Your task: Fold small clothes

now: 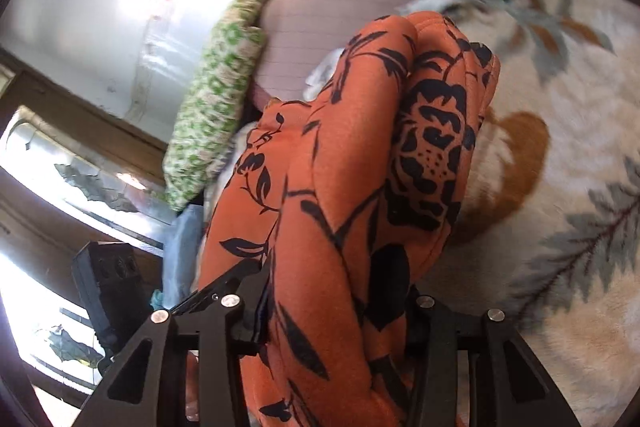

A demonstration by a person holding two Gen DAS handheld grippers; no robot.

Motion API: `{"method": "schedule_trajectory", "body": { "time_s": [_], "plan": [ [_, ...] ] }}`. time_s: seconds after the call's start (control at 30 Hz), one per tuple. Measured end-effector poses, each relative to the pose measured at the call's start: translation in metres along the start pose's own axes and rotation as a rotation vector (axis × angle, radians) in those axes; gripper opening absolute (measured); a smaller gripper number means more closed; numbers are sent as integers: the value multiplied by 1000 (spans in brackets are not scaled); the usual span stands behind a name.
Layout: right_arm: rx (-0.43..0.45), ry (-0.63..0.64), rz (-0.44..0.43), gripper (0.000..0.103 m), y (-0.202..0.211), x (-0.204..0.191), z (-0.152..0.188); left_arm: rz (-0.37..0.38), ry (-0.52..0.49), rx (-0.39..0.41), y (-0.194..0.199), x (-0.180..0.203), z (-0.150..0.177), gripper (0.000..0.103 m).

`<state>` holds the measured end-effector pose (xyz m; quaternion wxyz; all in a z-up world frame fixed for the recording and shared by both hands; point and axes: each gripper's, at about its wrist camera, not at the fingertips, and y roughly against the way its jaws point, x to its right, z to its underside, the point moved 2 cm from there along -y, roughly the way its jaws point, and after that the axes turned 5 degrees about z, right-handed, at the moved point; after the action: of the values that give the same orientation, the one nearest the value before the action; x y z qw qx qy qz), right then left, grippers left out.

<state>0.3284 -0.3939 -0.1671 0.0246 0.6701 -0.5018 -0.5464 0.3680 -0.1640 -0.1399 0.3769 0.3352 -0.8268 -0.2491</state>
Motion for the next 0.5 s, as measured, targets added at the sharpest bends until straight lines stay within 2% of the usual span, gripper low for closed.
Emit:
{"method": "schedule_trajectory", "body": {
  "time_s": [0.07, 0.17, 0.27, 0.3, 0.33, 0.37, 0.4, 0.47, 0.5],
  "plan": [
    [-12, 3, -37, 47, -7, -15, 4, -47, -11, 10, 20, -8, 2, 41],
    [-51, 1, -58, 47, -30, -33, 19, -167, -25, 9, 38, -28, 16, 41],
    [-88, -1, -14, 47, -64, -43, 38, -291, -32, -5, 38, -56, 31, 47],
    [-104, -4, 14, 47, -76, -42, 42, -352, -49, -25, 31, -67, 37, 53],
    [-121, -4, 61, 49, -88, -39, 49, -416, -68, -74, 20, -78, 43, 62],
    [-137, 8, 130, 53, -99, -35, 55, -451, -64, -118, 10, -88, 50, 70],
    [-148, 34, 185, 61, -106, -33, 61, -434, -33, -105, 12, -94, 52, 76],
    [-141, 38, 188, 63, -99, -37, 60, -400, 18, -104, 22, -96, 49, 76],
    [-153, 36, 207, 64, -93, -40, 57, -401, 5, -100, 29, -94, 48, 76]
  ]
}}
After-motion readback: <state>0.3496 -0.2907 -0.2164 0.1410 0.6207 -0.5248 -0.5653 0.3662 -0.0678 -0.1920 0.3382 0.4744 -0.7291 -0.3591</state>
